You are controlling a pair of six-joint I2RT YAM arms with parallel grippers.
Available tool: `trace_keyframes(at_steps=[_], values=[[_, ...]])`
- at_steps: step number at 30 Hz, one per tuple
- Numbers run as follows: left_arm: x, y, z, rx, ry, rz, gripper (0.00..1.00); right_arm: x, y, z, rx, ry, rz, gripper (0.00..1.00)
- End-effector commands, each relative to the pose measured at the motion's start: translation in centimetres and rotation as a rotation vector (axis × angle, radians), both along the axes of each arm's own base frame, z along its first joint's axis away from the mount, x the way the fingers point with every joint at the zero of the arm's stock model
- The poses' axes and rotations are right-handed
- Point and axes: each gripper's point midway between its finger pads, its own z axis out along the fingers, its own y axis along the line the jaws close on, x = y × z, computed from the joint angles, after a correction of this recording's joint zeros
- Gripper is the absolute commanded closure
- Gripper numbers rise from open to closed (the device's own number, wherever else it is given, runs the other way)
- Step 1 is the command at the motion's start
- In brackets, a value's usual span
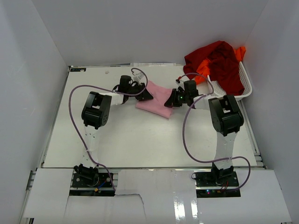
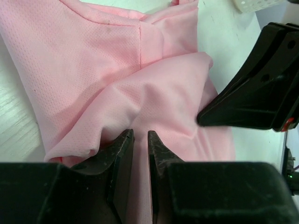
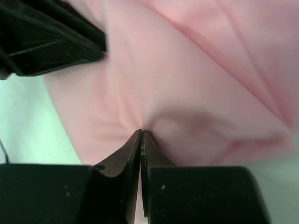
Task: Fold and stack the t-shirts
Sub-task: Smooth out wrinkles on the folded tshirt
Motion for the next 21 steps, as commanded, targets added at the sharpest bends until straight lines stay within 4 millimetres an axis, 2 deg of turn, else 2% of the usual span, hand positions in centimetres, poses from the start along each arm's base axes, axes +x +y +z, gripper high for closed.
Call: trace_keyframes(at_steps=[1, 5, 9, 12, 16, 18, 21], values=[[-0.5, 1.9, -4.0, 0.169, 0.06, 0.074, 0.69, 0.1, -4.7, -0.2, -0.133, -0.011, -0.12, 0.92], [-0.5, 1.7, -3.8, 0.167, 0.061, 0.079, 0.69, 0.1, -6.9, 0.4, -0.181, -0.027, -0.163, 0.92], [-0.4, 1.5, -3.5, 0.185, 0.045, 0.079, 0.69, 0.3, -6.1, 2.6, -0.145, -0.062, -0.12, 0.92], [-0.3, 1.3, -2.9, 0.192, 0.034, 0.076, 0.69, 0.1, -4.1, 4.6, -0.061, -0.064, -0.048, 0.92], [0.0, 1.2, -2.5, 0.195, 0.023, 0.076, 0.69, -1.6, -0.8, 5.6, 0.036, -0.015, 0.075, 0.92], [0.0, 1.2, -2.4, 0.198, 0.02, 0.08, 0.69, -1.7, 0.4, 6.3, 0.062, -0.021, 0.098, 0.92], [0.0, 1.2, -2.3, 0.2, 0.021, 0.082, 0.69, -2.5, 2.4, 6.2, 0.105, 0.006, 0.161, 0.92]])
